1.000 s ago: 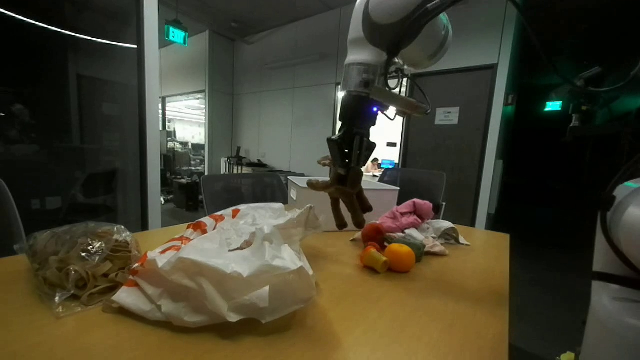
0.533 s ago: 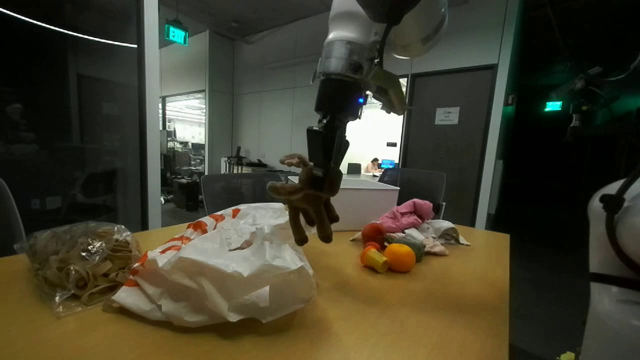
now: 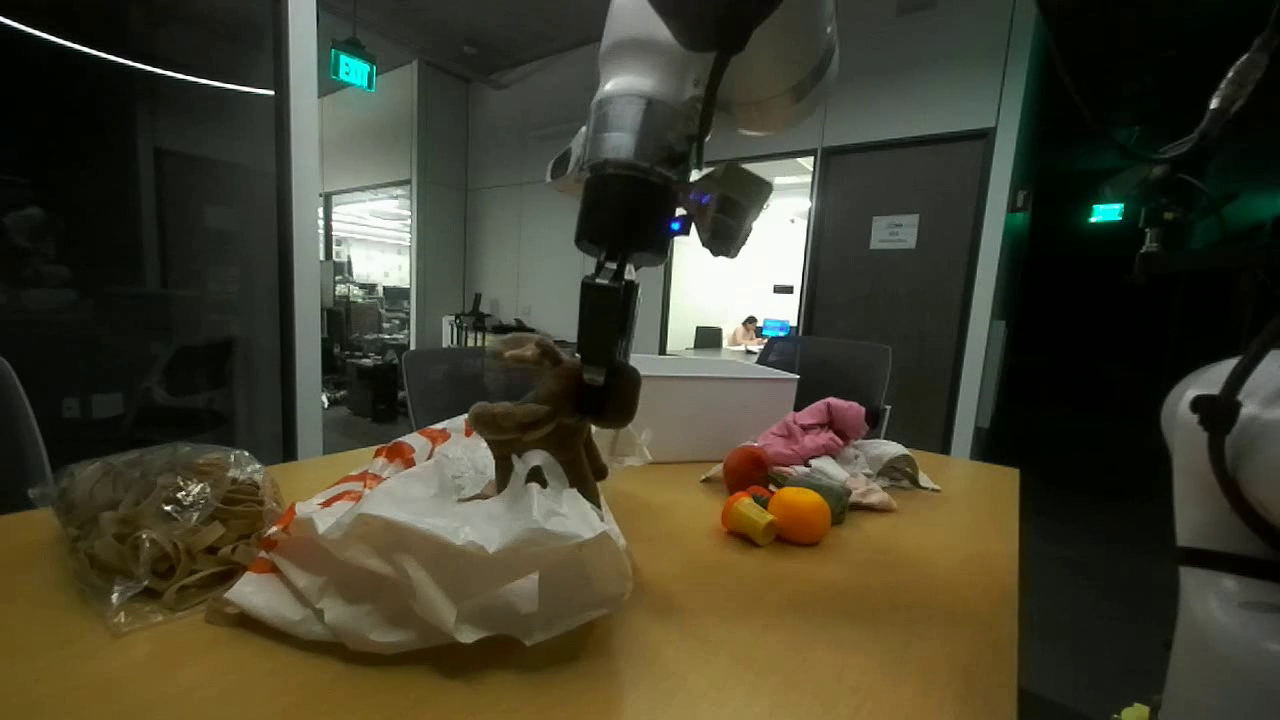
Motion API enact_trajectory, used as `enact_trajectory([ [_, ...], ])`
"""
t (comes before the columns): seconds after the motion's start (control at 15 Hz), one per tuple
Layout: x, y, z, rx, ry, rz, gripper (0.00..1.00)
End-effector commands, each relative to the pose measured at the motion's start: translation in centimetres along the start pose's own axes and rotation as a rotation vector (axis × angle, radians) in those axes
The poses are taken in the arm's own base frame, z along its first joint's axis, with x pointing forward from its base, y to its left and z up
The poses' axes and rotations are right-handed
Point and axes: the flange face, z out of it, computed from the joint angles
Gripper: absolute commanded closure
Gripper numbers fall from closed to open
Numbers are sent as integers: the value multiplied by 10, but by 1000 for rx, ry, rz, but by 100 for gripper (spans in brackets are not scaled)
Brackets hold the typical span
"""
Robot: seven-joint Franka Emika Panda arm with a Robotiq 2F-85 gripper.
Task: Pick up the brown toy, small red toy, yellow container with an orange lid, orange toy, big red toy one by one and put them into the plastic bag
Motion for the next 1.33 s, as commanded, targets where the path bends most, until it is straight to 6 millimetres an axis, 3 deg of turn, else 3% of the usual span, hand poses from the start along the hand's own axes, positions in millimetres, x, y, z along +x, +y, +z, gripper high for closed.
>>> enact_trajectory([
  [0.0, 23, 34, 24, 96, -43, -1, 89],
  [0.2, 24, 47, 34, 158, -77, 41, 88],
  [0.47, 26, 49, 37, 207, -119, 65, 88],
  [0.8, 11, 54, 32, 231, -156, 179, 88],
  [1.0, 14, 69, 48, 220, -228, 271, 88],
  [1.27, 34, 79, 75, 185, -332, 370, 88],
])
